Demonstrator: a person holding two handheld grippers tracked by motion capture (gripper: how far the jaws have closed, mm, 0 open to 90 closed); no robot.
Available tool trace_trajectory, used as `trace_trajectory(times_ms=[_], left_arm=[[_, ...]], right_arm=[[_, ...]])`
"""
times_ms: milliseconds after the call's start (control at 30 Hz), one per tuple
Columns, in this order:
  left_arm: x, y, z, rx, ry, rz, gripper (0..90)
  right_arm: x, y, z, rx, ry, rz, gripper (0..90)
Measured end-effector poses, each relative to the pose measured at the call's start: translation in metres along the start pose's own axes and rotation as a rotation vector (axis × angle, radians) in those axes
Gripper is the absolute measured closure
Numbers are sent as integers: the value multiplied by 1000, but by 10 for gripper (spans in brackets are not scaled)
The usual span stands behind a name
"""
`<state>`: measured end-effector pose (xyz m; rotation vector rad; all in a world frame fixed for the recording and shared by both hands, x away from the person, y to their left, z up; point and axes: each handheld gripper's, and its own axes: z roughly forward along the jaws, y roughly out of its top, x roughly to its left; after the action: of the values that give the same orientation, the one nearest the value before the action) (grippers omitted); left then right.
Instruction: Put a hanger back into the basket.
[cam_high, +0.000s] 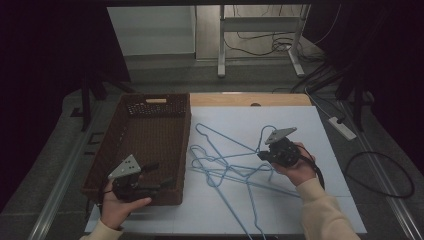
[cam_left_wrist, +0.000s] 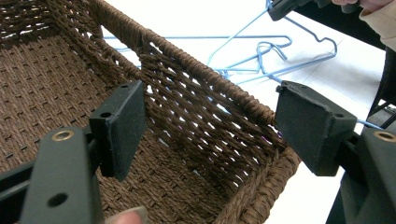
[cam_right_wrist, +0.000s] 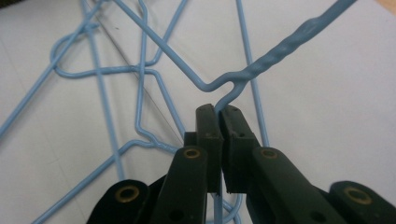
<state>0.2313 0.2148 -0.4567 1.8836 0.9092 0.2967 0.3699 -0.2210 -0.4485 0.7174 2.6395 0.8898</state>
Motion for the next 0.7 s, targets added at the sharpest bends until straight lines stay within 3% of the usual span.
trace_trajectory(times_ms=[167, 700], left_arm=[[0, 0, -1, -3, 2, 0, 265], [-1, 2, 0, -11, 10, 3, 267]], right_arm=[[0, -3, -13, -45, 45, -4, 879], [5, -6, -51, -149, 73, -1, 880]])
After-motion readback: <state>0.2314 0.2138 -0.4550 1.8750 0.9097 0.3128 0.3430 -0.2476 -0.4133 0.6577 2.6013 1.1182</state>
